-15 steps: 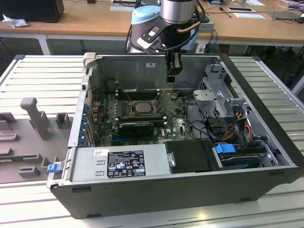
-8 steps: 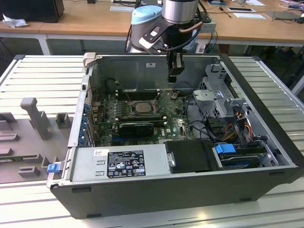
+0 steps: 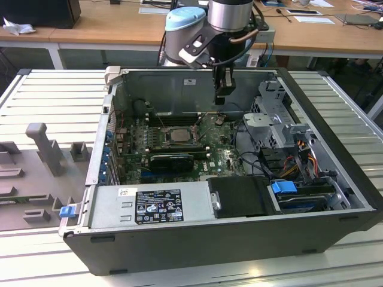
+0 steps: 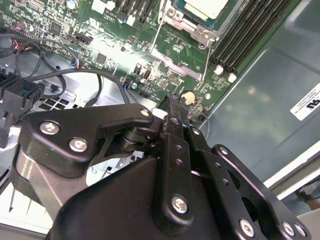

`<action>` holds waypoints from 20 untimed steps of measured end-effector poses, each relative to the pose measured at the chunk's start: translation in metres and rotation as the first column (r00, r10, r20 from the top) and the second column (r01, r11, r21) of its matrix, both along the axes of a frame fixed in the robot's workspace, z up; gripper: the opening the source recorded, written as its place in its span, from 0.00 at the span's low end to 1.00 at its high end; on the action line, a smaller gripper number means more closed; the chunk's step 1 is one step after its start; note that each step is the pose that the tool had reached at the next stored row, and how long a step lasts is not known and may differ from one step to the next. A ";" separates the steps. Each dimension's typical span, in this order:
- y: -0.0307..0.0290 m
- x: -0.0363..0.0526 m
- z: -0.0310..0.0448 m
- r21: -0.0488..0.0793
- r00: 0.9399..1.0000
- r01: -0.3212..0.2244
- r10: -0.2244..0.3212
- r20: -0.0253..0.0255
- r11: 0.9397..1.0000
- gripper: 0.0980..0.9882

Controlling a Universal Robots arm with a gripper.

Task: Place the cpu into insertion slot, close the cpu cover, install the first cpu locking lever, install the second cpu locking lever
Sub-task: 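Close the cpu cover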

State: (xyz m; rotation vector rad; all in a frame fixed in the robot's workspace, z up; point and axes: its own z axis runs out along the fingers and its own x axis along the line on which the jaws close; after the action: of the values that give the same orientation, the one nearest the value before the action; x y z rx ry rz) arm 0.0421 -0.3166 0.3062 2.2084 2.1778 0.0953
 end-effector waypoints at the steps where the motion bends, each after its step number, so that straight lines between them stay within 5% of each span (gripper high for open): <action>1: -0.0001 0.0003 -0.0022 0.000 1.000 0.000 0.000 0.000 1.000 0.01; 16: -0.0005 0.0007 -0.0160 0.000 1.000 0.000 0.000 -0.001 1.000 0.01; 20: -0.0005 0.0009 -0.0264 -0.001 1.000 0.000 0.000 -0.001 1.000 0.01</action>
State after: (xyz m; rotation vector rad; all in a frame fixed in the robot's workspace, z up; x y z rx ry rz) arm 0.0430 -0.3170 0.2798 2.2089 2.1781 0.0933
